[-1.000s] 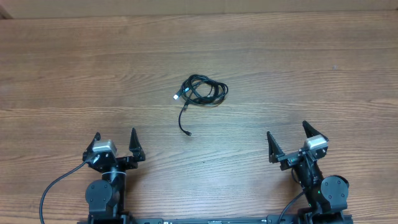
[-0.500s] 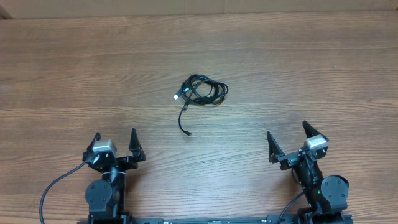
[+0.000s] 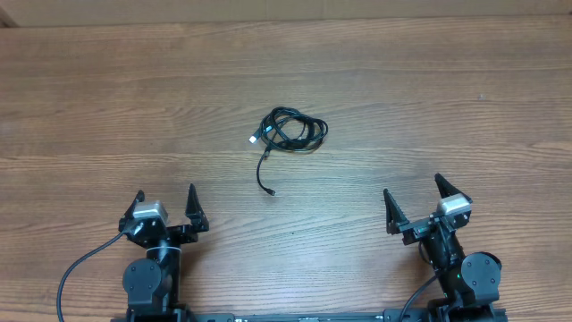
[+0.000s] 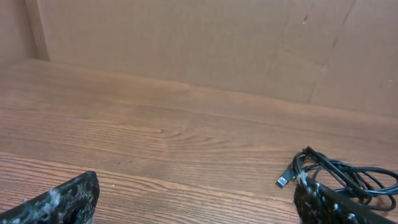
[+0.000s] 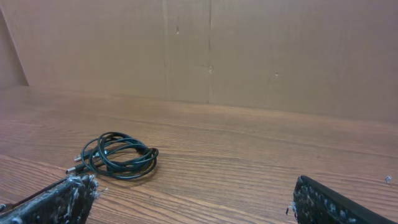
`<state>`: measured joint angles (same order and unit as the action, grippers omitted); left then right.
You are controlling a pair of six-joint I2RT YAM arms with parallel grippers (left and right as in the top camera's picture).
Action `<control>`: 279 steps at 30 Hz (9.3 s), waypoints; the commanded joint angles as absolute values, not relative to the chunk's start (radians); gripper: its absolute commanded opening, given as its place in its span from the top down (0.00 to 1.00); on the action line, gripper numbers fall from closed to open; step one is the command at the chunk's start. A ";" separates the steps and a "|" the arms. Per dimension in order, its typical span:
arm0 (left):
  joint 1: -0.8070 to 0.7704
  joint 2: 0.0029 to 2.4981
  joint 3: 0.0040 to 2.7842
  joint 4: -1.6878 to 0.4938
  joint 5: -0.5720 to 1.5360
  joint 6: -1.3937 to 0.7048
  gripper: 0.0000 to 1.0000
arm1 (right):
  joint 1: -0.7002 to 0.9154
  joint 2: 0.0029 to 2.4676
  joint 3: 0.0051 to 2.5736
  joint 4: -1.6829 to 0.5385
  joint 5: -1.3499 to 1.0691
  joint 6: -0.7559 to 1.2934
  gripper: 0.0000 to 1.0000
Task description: Untangle cables
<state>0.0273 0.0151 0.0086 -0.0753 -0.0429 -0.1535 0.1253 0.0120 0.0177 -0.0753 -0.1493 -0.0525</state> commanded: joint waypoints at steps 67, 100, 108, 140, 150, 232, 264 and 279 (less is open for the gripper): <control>0.033 0.005 0.253 -0.233 -0.004 -0.199 0.00 | 0.130 0.007 0.008 -0.070 -0.143 -0.051 0.00; 0.032 0.904 1.301 -1.005 0.417 -0.180 0.00 | 0.130 0.007 0.008 -0.070 -0.143 -0.051 0.00; 0.032 1.010 1.301 -1.015 0.541 -0.188 0.01 | 0.130 0.007 0.008 -0.070 -0.143 -0.051 0.00; 0.026 1.214 1.292 -1.131 0.526 -0.233 0.93 | 0.130 0.007 0.008 -0.070 -0.143 -0.051 0.00; -0.071 1.336 1.283 -1.168 0.341 -0.287 0.93 | 0.130 0.007 0.008 -0.070 -0.143 -0.051 0.00; -0.348 1.911 1.287 -0.447 0.173 -0.089 0.55 | 0.130 0.007 0.008 -0.070 -0.143 -0.051 0.00; -0.348 1.977 1.287 -0.434 0.281 -0.054 0.57 | 0.130 0.007 0.008 -0.070 -0.143 -0.051 0.00; -0.348 1.977 1.285 -0.430 0.281 -0.019 0.89 | 0.130 0.007 0.008 -0.070 -0.143 -0.051 0.00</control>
